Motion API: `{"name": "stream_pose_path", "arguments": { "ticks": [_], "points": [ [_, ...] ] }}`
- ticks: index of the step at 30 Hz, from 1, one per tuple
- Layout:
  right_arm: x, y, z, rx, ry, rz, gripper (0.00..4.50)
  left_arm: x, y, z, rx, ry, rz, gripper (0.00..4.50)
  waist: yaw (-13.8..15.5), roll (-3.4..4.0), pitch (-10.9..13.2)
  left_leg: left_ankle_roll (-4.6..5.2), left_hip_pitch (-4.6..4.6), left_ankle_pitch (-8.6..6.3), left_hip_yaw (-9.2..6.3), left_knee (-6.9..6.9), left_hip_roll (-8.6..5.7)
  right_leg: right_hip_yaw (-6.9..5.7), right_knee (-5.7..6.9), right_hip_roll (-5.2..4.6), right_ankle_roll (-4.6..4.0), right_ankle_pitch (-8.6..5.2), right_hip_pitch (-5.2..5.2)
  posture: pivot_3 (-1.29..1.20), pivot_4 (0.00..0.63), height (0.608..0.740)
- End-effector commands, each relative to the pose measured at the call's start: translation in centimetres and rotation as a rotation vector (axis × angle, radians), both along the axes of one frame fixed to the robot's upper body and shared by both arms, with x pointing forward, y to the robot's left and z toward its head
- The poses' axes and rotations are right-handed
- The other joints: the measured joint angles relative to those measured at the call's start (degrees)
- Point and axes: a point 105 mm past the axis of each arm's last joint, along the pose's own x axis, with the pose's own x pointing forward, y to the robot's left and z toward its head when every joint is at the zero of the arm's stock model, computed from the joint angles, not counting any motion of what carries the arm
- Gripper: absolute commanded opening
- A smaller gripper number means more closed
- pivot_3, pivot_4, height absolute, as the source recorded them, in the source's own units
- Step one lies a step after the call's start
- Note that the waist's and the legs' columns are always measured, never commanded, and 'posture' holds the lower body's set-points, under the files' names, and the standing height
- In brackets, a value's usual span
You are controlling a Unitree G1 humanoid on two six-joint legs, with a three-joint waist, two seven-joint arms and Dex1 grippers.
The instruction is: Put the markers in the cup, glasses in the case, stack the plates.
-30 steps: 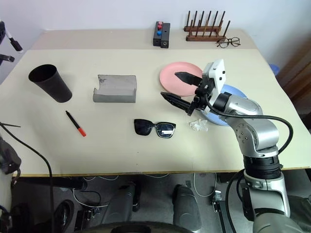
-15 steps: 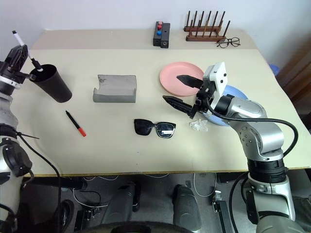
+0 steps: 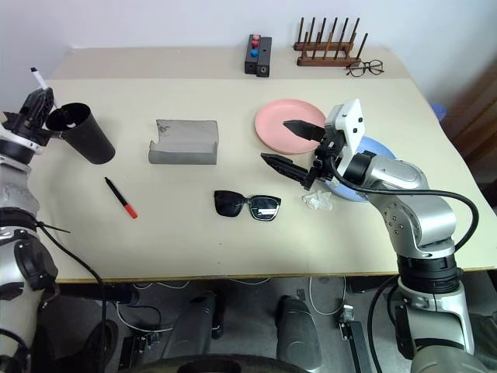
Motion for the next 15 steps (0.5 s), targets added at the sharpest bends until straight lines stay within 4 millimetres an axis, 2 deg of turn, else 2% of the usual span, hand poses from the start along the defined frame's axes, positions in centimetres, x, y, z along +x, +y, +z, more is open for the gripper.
{"name": "stream_pose_path", "arguments": {
  "ticks": [1, 15],
  "points": [
    [-0.6, -0.2, 1.1, -0.003, -0.054, 0.000, 4.38, -0.3, 0.2, 0.8, 0.031, -0.031, 0.014, 0.05, 0.0, 0.00, 0.0, 0.00, 0.00, 0.00, 0.00, 0.00, 0.00, 0.00, 0.00, 0.00, 0.00, 0.00, 0.00, 0.00, 0.150, 0.740],
    [-0.5, -0.2, 1.1, -0.003, -0.055, -0.002, 4.38, -0.4, 0.3, -0.5, 0.014, 0.006, 0.020, 0.05, 0.0, 0.00, 0.0, 0.00, 0.00, 0.00, 0.00, 0.00, 0.00, 0.00, 0.00, 0.00, 0.00, 0.00, 0.00, 0.00, 0.150, 0.740]
  ]
}}
